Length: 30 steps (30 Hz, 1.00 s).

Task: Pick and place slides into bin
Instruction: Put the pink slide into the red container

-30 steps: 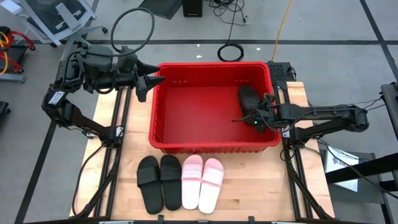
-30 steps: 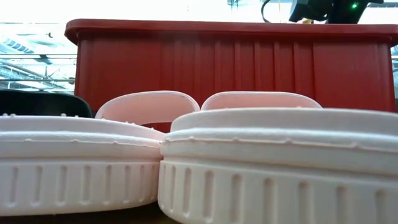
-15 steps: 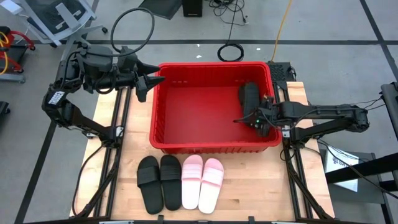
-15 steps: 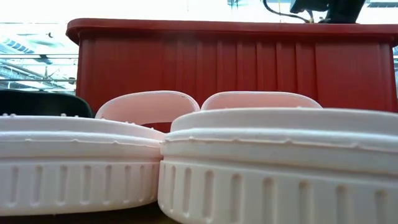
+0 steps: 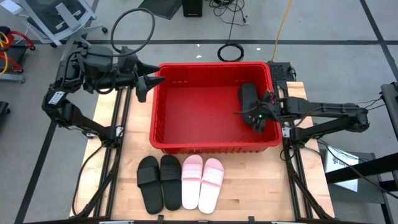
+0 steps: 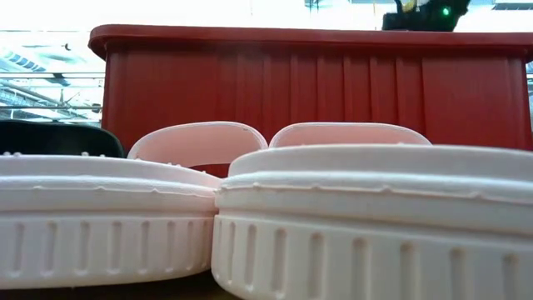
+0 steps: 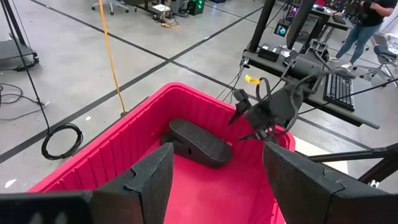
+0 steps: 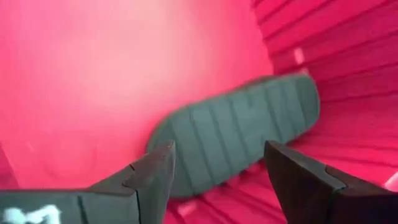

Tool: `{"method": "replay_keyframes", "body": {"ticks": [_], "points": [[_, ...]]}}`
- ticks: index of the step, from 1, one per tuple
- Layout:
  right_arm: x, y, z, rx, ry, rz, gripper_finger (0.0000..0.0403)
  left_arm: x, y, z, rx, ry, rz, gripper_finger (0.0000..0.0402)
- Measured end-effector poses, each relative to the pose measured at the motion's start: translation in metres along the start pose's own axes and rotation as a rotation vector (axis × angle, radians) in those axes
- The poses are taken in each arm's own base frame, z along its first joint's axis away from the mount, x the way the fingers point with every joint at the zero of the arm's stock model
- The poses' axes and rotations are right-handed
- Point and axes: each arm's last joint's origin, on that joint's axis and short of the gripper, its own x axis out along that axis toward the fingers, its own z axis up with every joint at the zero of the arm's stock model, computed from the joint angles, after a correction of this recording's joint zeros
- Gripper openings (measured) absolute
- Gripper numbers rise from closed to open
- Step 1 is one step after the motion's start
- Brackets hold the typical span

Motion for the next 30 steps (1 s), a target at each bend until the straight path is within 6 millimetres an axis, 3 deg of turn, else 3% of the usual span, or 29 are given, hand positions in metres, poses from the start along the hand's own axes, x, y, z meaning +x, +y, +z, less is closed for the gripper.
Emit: {"method": "replay_keyframes", "body": {"ticks": [10,21,30], "points": [[-0.037,-0.015,0.047,0.218,-0.393,0.03,0.0218,-0.018,0.004,0.002,0.012,-0.038,-0.01,0.0241],[-0.069,-0.028,0.087,0.634,-0.888,0.159,0.0216,-0.054,0.01,0.002,-0.033,-0.086,-0.101,0.0241],[-0.099,-0.033,0.109,0.85,-1.235,0.63,0.0212,-0.081,0.01,-0.001,-0.028,-0.113,-0.205,0.0241]]}}
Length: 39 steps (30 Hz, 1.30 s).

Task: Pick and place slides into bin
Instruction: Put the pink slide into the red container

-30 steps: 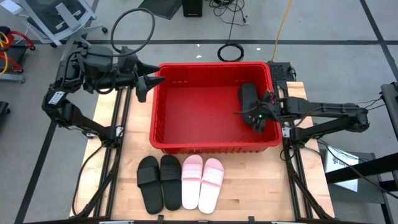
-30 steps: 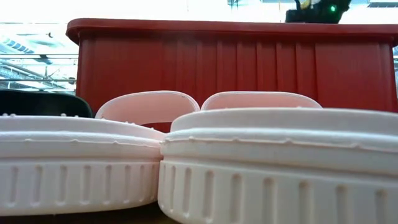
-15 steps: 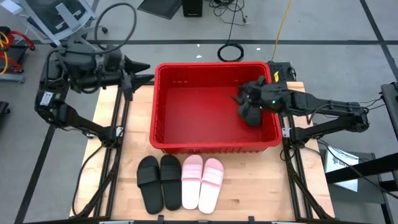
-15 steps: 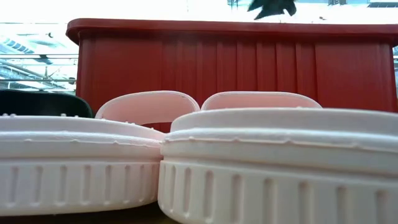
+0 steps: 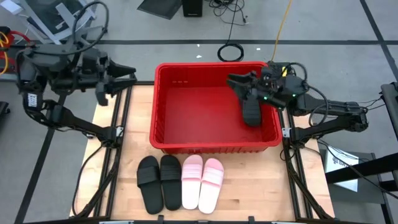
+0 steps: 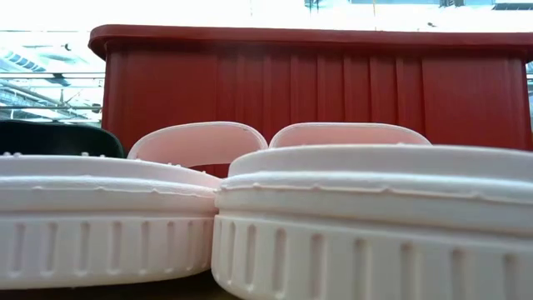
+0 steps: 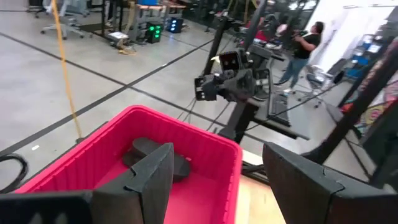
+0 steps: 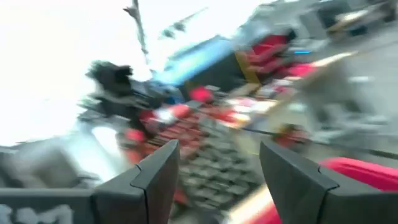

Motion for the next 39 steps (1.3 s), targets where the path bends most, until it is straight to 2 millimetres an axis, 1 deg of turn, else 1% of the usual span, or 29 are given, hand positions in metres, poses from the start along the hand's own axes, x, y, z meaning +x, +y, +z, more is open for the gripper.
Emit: {"method": "replay_keyframes", "body": {"ticks": [3,7,10,13,18,24,30,33,37,39], "points": [[0.004,0.013,0.001,0.067,-0.04,0.176,0.0212,-0.004,-0.002,0.0,-0.006,-0.003,-0.024,0.0241],[0.008,0.032,-0.004,0.099,-0.083,0.388,0.0212,-0.004,-0.005,-0.002,-0.01,0.012,-0.062,0.0241],[0.008,0.045,-0.008,0.11,-0.146,0.502,0.0212,-0.004,-0.008,-0.002,-0.005,0.023,-0.094,0.0241],[0.007,0.057,-0.013,0.116,-0.212,0.58,0.0212,-0.005,-0.009,-0.003,0.006,0.026,-0.112,0.0241],[0.003,0.074,-0.023,0.139,-0.257,0.667,0.0212,-0.005,-0.01,-0.003,0.018,0.027,-0.117,0.0241],[-0.011,0.095,-0.029,0.134,-0.293,0.747,0.0216,-0.004,-0.01,-0.003,0.017,0.028,-0.114,0.0241],[-0.03,0.112,-0.026,0.104,-0.417,0.819,0.0214,-0.004,-0.01,-0.003,0.012,0.027,-0.11,0.0241],[-0.037,0.122,-0.024,0.087,-0.442,0.843,0.0213,-0.004,-0.01,-0.003,0.002,0.025,-0.103,0.0241],[-0.041,0.143,-0.014,0.05,-0.45,0.867,0.0215,-0.004,-0.01,-0.003,-0.004,0.025,-0.102,0.0241],[-0.041,0.155,-0.011,0.021,-0.422,0.878,0.0215,-0.004,-0.01,-0.003,-0.004,0.024,-0.1,0.0241]]}}
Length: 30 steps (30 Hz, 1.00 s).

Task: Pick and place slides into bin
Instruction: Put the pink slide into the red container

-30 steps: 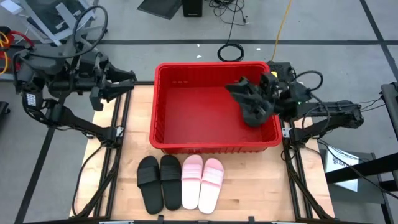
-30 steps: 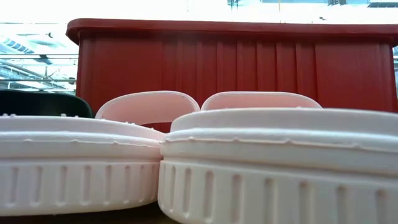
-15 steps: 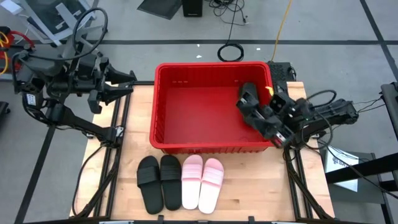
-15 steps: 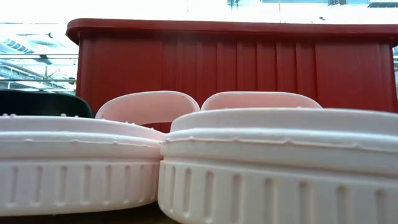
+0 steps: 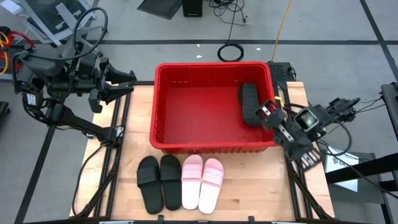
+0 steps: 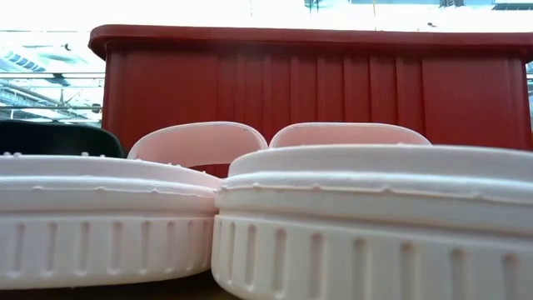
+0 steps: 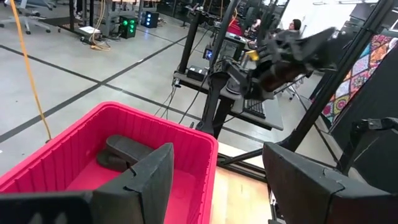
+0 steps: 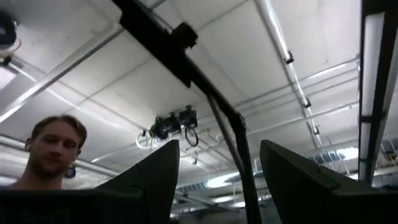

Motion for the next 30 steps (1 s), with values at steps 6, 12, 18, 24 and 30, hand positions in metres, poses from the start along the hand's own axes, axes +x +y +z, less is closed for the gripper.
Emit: {"method": "replay_keyframes", "body": {"ticks": [6,12,18,24,30], "points": [[0.029,0.011,-0.006,-0.047,0.267,-0.07,0.0211,0.003,0.001,0.0,0.003,-0.005,0.031,0.0241],[0.031,0.014,-0.037,-0.052,0.548,-0.209,0.0211,0.006,0.0,-0.001,0.008,0.006,0.034,0.0241],[0.014,0.018,-0.084,0.088,0.825,-0.302,0.021,0.006,0.001,-0.003,0.012,0.026,0.041,0.0241],[-0.019,0.023,-0.134,0.171,1.189,-0.417,0.021,0.006,0.001,-0.003,0.017,0.034,0.044,0.0241],[-0.063,0.027,-0.179,0.249,1.612,-0.504,0.021,0.006,0.002,-0.004,0.024,0.042,0.049,0.0241]]}}
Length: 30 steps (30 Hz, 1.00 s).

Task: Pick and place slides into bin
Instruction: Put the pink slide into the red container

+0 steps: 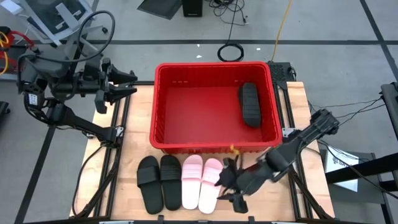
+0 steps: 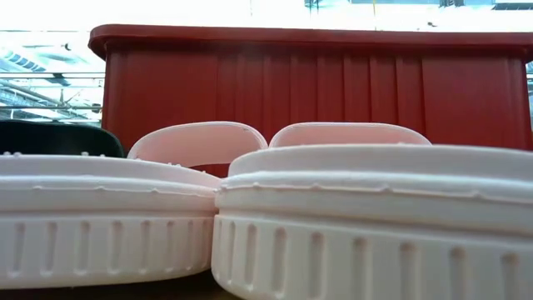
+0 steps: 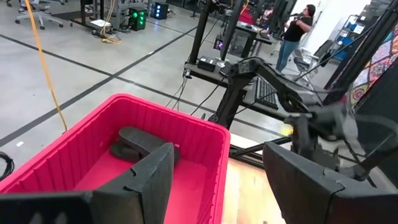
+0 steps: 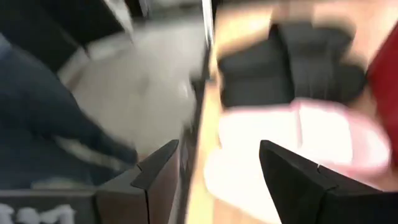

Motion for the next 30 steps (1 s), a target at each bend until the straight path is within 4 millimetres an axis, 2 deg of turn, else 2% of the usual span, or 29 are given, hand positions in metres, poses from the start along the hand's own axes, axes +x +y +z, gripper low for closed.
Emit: {"method": "replay_keyframes", "body": {"ticks": [4,11,16,21,30], "points": [[0.033,-0.001,-0.023,-0.054,0.175,-0.082,0.021,0.0,0.001,-0.002,0.005,0.023,0.015,0.0241],[0.091,-0.017,-0.053,-0.217,0.278,-0.37,0.021,0.003,0.001,-0.003,0.008,0.035,0.028,0.0241],[0.124,-0.026,-0.07,-0.314,0.383,-0.395,0.021,0.007,0.001,-0.003,0.008,0.04,0.031,0.0241],[0.14,-0.031,-0.079,-0.334,0.378,-0.477,0.021,0.012,0.0,-0.004,0.01,0.052,0.035,0.0241],[0.141,-0.044,-0.085,-0.388,0.356,-0.642,0.021,0.021,-0.001,-0.004,0.004,0.071,0.041,0.0241]]}}
